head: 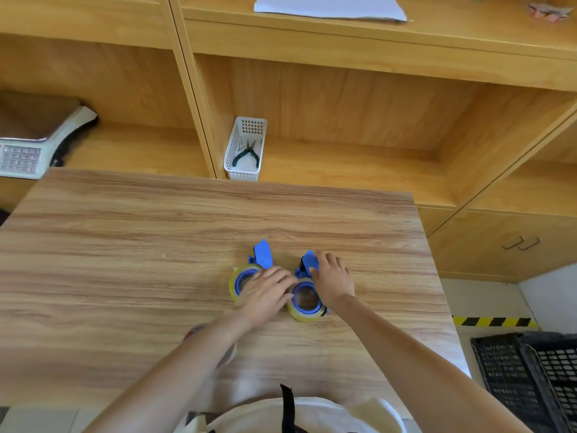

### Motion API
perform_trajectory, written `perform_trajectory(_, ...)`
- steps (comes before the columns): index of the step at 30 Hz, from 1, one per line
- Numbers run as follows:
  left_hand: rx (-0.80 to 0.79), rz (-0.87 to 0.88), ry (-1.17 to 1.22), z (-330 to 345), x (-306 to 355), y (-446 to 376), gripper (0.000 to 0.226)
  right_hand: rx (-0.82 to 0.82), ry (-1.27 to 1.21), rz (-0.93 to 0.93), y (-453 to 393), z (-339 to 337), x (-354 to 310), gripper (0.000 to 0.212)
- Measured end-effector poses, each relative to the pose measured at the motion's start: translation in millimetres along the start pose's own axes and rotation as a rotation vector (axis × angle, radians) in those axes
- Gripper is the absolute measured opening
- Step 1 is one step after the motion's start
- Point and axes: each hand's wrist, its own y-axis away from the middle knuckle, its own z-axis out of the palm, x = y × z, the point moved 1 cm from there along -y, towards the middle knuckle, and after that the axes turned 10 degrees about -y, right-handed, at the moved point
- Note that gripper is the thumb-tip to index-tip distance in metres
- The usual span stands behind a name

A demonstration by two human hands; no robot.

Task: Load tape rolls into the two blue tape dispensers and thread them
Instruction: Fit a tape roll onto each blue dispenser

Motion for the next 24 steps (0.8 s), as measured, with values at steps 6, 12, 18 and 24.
perform_trajectory(6, -0.106, -0.679, 0.132, -13.1, -68.7, 24.6, 0.054, -0.111, 0.029, -0.131, -11.5, 29.6, -66.4, 0.052)
perform_trajectory(12, -0.471, -0.82, 0.145, 2.6, -97.1, 38.6, 0.057, -0.232, 0.084, 0.035, -13.5, 59.6, -92.9, 0.089)
perform_trajectory(18, -0.48, -0.81, 0.239, 11.8, -96.4, 36.5, 0.045, -0.26, 0.035, 0.148, -16.7, 70.7, -97.7, 0.093)
perform_trajectory(24, -0.468, -0.751, 0.208, 2.7, -95.2, 33.4, 0.046, -0.212, -0.007, 0.17, -14.9, 66.9, -105.7, 0.084)
